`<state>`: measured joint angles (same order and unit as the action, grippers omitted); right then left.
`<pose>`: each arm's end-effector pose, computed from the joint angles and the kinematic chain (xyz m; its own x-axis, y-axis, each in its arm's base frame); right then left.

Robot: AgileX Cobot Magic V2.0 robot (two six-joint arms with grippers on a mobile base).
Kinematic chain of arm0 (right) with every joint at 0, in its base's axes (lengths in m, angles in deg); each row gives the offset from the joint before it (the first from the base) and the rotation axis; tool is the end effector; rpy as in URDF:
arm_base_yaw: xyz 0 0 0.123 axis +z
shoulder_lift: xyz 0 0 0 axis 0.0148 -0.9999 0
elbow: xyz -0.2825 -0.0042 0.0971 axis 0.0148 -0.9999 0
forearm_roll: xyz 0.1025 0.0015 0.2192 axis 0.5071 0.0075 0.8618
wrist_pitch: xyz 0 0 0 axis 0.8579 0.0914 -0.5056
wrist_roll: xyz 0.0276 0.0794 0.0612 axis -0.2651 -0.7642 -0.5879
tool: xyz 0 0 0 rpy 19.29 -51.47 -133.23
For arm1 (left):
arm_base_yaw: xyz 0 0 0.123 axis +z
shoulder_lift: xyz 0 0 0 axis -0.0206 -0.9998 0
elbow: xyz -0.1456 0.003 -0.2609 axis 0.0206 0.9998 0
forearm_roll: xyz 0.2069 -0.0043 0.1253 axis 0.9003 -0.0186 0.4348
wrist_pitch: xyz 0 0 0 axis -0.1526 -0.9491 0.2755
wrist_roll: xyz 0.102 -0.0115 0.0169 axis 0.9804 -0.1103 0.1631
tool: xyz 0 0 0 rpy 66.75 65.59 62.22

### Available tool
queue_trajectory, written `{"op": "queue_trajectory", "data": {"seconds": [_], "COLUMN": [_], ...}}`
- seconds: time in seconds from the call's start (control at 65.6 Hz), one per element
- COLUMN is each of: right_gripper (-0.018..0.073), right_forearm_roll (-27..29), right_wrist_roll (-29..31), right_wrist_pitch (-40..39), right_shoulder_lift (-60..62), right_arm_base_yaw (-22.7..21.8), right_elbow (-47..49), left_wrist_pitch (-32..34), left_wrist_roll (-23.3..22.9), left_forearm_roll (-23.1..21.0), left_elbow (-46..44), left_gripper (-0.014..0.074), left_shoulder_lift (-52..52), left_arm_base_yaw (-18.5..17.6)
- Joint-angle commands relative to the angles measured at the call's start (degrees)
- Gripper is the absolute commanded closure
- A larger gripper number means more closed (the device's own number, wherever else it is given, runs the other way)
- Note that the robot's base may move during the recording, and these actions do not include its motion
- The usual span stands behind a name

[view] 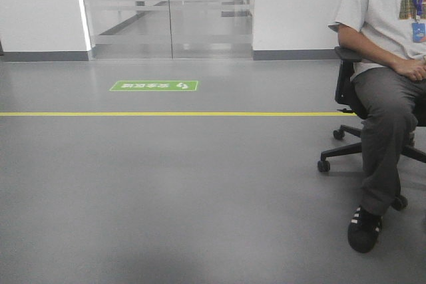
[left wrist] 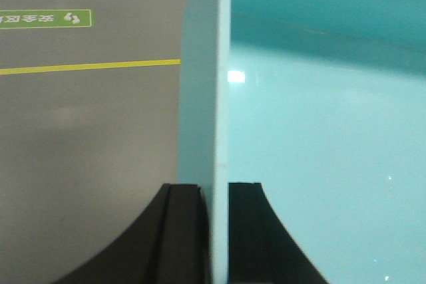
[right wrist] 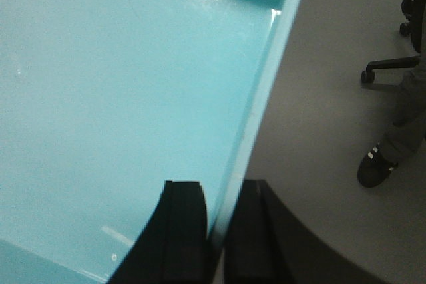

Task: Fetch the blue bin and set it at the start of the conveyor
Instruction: 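Carry the bin in both grippers while driving to the red conveyor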

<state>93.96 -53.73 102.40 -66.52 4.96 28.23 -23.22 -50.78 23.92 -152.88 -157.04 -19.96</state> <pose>0.2784 0.0405 0.4758 -0.5317 0.0410 -0.8459 -0.1503 0.9784 0.1419 0.3254 -0.1182 0.4969 -0.3325 -0.0068 -0.9431 0.2589 0.9609 -0.0981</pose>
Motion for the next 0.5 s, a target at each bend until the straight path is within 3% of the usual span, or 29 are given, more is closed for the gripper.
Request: {"op": "queue_trajectory", "data": {"seconds": [0.0,0.488], "right_gripper": [0.0711,0.0711], "right_forearm_roll": [-2.28,-2.28], "right_wrist_roll": [1.77,1.77], "right_wrist_pitch": [-0.89,-0.89], "right_shoulder_lift": [0.35,0.35], "right_arm_base_yaw": [-0.41,-0.41], "right_elbow": [0.59,0.59], "left_wrist_pitch": [4.22,4.22], "left_wrist_roll": [-0.66,-0.66], "left_forearm_roll": [-0.36,-0.36], "left_elbow": [-0.61,-0.61], "left_gripper": [0.0708,0.0708], "left_shoulder_lift": [0.96,0.96], "left_arm_base_yaw": [0.19,0.19]}}
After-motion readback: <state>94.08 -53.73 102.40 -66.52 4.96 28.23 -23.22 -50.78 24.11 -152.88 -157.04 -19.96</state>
